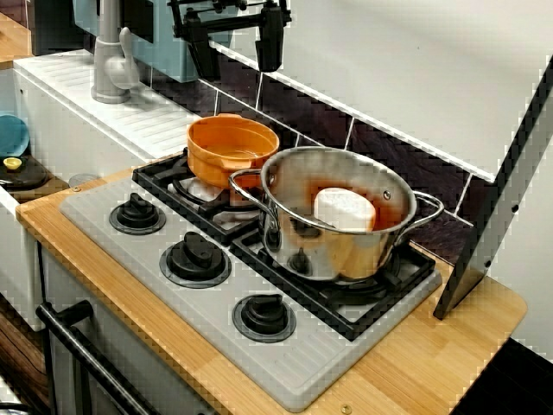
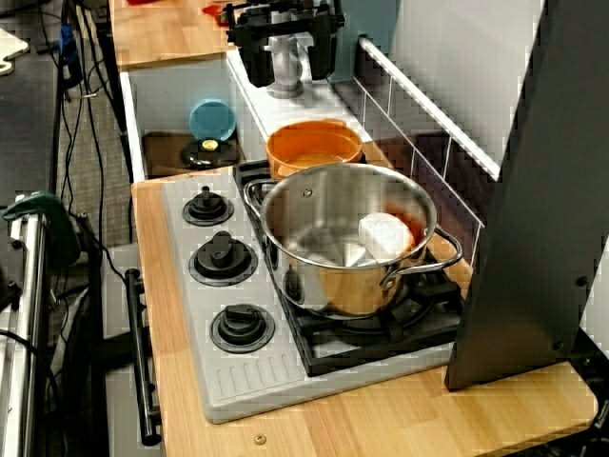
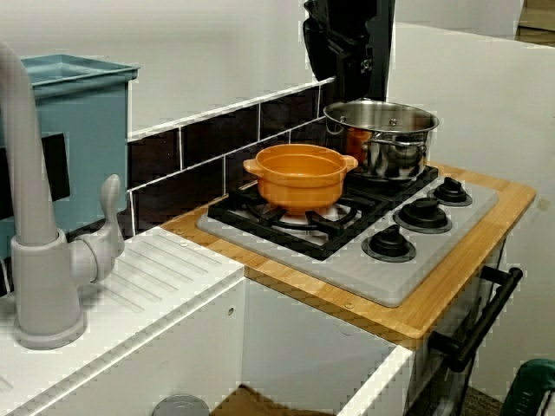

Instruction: Lift pot from stove

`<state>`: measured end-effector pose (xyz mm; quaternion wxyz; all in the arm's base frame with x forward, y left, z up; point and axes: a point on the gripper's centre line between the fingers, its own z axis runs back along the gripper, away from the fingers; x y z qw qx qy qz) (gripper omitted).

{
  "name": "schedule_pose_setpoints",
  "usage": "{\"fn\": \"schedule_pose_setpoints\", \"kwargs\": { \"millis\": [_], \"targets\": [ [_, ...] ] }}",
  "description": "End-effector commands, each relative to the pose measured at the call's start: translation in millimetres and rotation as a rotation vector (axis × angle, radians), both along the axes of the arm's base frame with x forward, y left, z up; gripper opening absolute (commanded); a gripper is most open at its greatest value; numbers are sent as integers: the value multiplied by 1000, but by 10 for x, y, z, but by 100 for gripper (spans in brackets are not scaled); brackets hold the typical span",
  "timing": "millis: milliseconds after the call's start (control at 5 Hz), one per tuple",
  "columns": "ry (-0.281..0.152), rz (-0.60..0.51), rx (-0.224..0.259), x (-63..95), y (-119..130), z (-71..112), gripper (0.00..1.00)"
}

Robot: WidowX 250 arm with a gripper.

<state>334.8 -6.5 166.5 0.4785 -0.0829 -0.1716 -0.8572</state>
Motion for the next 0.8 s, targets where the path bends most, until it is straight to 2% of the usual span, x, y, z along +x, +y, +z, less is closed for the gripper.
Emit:
{"fn": "schedule_pose_setpoints", "kwargs": {
  "millis": [0,400,600],
  "targets": [
    [0,0,0,0,0,0,100],
    [12,-130,94,-152,167,-84,100],
    [29,-197,152,-164,268,-113,100]
  ]
}}
